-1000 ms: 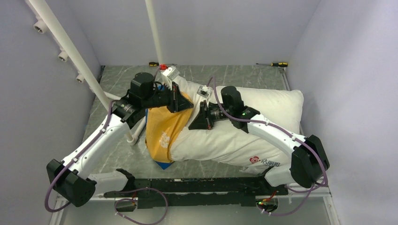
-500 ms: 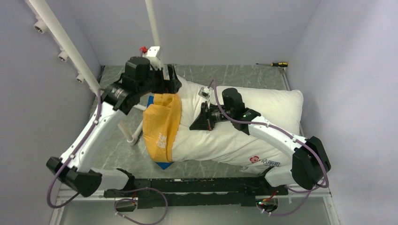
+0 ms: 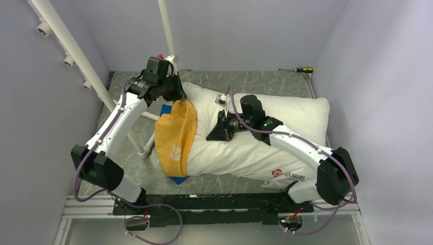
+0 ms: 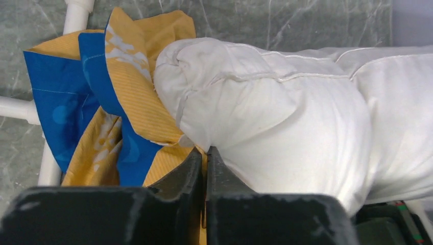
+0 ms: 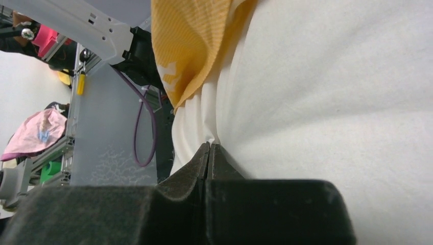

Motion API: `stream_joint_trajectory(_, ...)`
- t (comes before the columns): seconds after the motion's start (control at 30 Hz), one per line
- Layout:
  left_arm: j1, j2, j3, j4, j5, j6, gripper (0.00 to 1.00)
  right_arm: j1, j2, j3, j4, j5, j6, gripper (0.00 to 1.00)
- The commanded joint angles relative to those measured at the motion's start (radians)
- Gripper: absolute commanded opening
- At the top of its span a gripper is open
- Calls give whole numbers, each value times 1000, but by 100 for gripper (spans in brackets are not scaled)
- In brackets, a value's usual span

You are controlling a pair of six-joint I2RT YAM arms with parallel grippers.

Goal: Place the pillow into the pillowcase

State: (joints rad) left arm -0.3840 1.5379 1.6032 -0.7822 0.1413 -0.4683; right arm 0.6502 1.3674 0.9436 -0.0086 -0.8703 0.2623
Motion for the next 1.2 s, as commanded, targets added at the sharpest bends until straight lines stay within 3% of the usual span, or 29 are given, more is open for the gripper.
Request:
stream_joint_trajectory(0.0,-3,-90,22,-20,-12,3,6,6,28,6,-132,5,-9,0)
stream_joint_trajectory(0.1,-3,-111,47,-51,-49,22,16,6,30,12,-135,8,-8,0)
stream_joint_trajectory(0.27,4,-127,47,-81,-15,19,69,6,33,32,-135,17,0,0)
stream_joint_trajectory(0.37,4,-123,32,-63,41,-2,75,6,38,40,-128,12,8,0)
stream_joint_trajectory(0.5,4,-97,15,-29,113,-26,72,6,46,45,-129,8,11,0)
stream_joint_trajectory(0.57,4,-79,14,-41,114,-26,64,5,37,45,-132,26,12,0)
stream_joint_trajectory(0.6,4,-70,16,-50,105,-23,52,6,30,45,-133,38,12,0)
stream_joint_trajectory(0.7,4,-66,18,-56,69,-13,3,6,-3,59,-150,88,13,5)
stream_joint_trajectory(0.8,5,-93,10,-35,10,-10,0,4,-32,104,-177,149,-6,43)
stream_joint_trajectory(0.9,6,-115,3,-12,0,-4,0,-12,-53,171,-164,182,-10,68)
stream_joint_trajectory(1.07,6,-125,-21,10,19,-8,0,-48,-31,298,-114,269,-3,86)
stream_joint_trajectory(1.17,7,-127,-35,13,11,-6,0,-111,58,406,-109,302,28,89)
